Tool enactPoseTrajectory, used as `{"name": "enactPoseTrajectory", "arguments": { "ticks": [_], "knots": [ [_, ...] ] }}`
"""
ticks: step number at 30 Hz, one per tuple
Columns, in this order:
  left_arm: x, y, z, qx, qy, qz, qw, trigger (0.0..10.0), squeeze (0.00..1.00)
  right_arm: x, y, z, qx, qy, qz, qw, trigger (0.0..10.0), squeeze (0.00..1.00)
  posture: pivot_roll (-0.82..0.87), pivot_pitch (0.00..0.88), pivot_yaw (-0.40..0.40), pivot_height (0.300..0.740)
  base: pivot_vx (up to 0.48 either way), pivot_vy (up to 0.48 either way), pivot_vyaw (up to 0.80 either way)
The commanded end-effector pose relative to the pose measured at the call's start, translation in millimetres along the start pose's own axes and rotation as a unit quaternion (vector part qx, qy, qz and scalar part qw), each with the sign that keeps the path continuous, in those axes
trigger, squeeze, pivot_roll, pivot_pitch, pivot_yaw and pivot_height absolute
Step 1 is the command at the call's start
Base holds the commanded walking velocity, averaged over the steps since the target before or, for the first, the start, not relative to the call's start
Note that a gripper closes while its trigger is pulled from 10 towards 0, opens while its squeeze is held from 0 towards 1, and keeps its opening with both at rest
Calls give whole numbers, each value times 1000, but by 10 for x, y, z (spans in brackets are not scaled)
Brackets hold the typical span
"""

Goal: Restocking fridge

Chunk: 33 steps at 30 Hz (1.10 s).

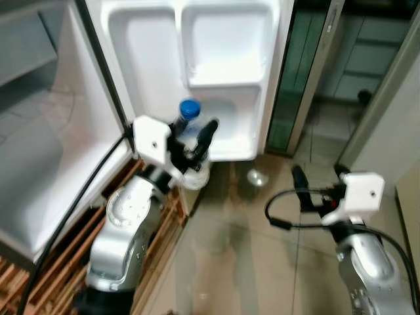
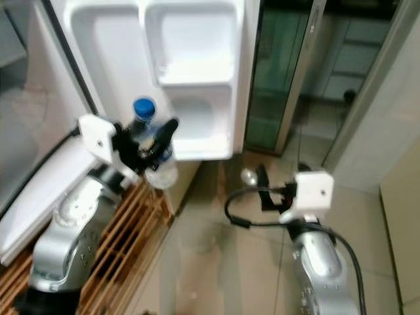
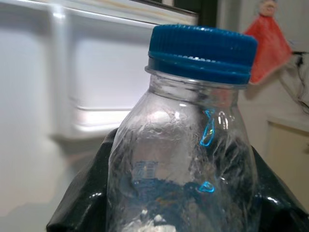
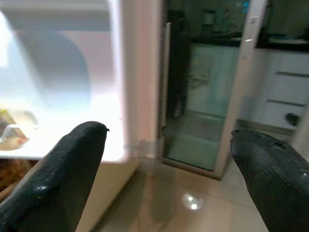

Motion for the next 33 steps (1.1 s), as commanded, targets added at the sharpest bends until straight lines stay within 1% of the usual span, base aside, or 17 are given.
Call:
{"name": "enactPoseTrajectory", "arguments": {
  "ticks": [1,5,6,8,9,12,14,19,20,21,22,24,27,29,30,32,33],
  "knots": [
    [55,-38,48,-13,-7,15,1000,10000,0,24,-23,44,-5,6,9,1000,10000,90,-130,0,37,740,465,0,0],
    [141,-79,109,-34,1,49,998,10000,0,12,-64,58,-5,10,13,1000,10000,86,-130,0,26,740,240,0,0],
    [238,-104,110,-37,17,83,996,10000,0,6,-77,64,-6,12,15,1000,10000,86,-129,0,23,740,0,0,0],
    [280,-114,101,-36,27,98,994,10000,0,5,-81,63,-5,13,16,1000,10000,86,-130,0,20,740,0,0,0],
    [356,-132,76,-35,52,124,990,10000,0,8,-85,58,-4,14,18,1000,10000,90,-132,0,17,740,0,0,0],
    [459,-144,24,-40,84,159,983,10000,0,24,-95,51,-2,17,24,1000,10000,86,-138,0,17,740,0,0,0],
    [578,-96,-116,-31,86,195,976,10000,0,30,-109,52,-2,19,26,999,10000,90,-150,0,18,740,0,0,0],
    [641,-23,-289,-18,82,222,971,10000,0,26,-117,32,0,20,27,999,10000,86,-155,0,15,740,0,0,0],
    [688,-5,-425,-6,115,245,963,10000,0,39,-118,23,2,22,29,999,10000,86,-161,0,10,740,0,0,0],
    [688,-5,-425,-6,115,245,963,10000,0,39,-118,23,2,22,29,999,10000,86,-161,0,10,740,0,0,0],
    [757,-6,-556,5,154,280,948,10000,0,56,-125,28,1,24,33,999,10000,86,-166,0,5,740,0,0,0],
    [792,-41,-639,12,178,299,937,10000,0,77,-135,44,-2,30,39,999,10000,86,-179,0,-5,740,0,0,0],
    [813,-187,-584,-10,193,297,935,10000,0,141,-156,109,-13,38,47,998,10000,90,-205,0,-16,740,0,0,0],
    [794,-313,-472,-35,202,288,935,10000,0,170,-179,138,-20,46,57,997,10000,86,-209,0,-19,740,0,0,0],
    [802,-375,-344,-56,204,279,937,10000,0,225,-189,172,-27,57,66,996,10000,90,-212,0,-29,740,0,0,0],
    [817,-394,-271,-71,203,272,938,10000,0,255,-196,193,-33,63,68,995,10000,86,-214,0,-27,740,0,0,0],
    [808,-415,-236,-78,198,268,940,10000,0,228,-213,189,-33,63,66,995,10000,86,-214,0,-25,740,0,0,0]
  ]
}}
Point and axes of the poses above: a point about 5 cm out from each wrist's last joint towards the gripper, its own y axis pointing back from the gripper into the wrist, its own z axis along the axis of the wrist's last joint, x = y × z, the point moved 4 cm from there along -y, pointing out of the wrist towards the gripper, and after that the axes turned 2 degrees about -y, right-handed, at the moved point
